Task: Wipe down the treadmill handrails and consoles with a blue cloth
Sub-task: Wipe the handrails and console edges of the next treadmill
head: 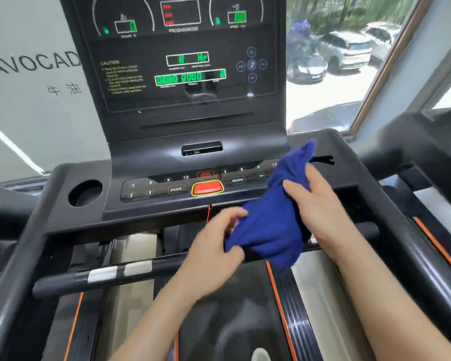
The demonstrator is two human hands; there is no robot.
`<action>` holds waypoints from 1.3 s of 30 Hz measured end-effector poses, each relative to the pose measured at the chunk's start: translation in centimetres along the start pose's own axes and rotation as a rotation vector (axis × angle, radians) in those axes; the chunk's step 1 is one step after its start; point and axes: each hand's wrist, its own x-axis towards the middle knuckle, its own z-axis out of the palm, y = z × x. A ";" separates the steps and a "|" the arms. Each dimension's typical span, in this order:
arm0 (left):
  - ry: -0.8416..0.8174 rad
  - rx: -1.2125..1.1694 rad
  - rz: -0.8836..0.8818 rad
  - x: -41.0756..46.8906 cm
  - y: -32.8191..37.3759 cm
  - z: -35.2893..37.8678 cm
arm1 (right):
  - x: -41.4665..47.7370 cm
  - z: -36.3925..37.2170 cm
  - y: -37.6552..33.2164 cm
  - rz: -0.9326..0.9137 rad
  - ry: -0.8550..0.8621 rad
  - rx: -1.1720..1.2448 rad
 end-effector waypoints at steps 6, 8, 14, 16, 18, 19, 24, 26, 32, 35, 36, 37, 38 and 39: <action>0.032 0.550 -0.053 0.7 -7.8 0.2 | -1.7 1.1 10.1 0.245 -0.168 -1.355; 0.040 0.740 -0.134 1.1 -9.7 0.1 | -2.8 2.9 11.5 0.035 -0.191 -1.304; 0.201 1.014 -0.148 0.2 -10.6 -0.5 | -2.4 10.2 13.0 -0.448 -0.173 -1.212; 0.144 0.998 -0.171 0.1 -10.9 -1.4 | -2.6 12.5 13.6 -0.614 -0.181 -1.186; 0.079 0.896 -0.228 0.5 -10.7 -1.6 | -2.8 13.1 13.9 -0.692 -0.171 -1.189; 0.067 0.840 -0.253 1.1 -10.5 -1.4 | -2.7 12.6 13.9 -0.714 -0.175 -1.202; 0.093 0.711 -0.380 3.3 -8.9 1.1 | 0.1 4.0 14.8 -0.496 -0.040 -1.354; 0.127 0.730 -0.419 3.5 -8.8 1.7 | 0.6 0.8 14.6 -0.466 -0.046 -1.469; 0.245 0.736 -0.342 2.6 -9.1 2.0 | -2.0 11.5 11.4 -0.426 -0.125 -1.260; 0.286 0.745 -0.334 2.5 -8.8 2.0 | -1.5 9.7 12.3 -0.527 -0.143 -1.164; 0.296 0.752 -0.339 2.5 -8.7 2.1 | -1.2 7.9 12.7 -0.533 -0.162 -1.154; 0.307 0.752 -0.350 2.6 -8.5 2.2 | -0.9 5.8 13.2 -0.523 -0.167 -1.186; 0.314 0.743 -0.361 2.6 -8.4 2.2 | -0.1 3.4 14.1 -0.508 -0.166 -1.263; 0.322 0.736 -0.369 2.6 -8.4 2.3 | 0.7 0.7 14.7 -0.500 -0.182 -1.377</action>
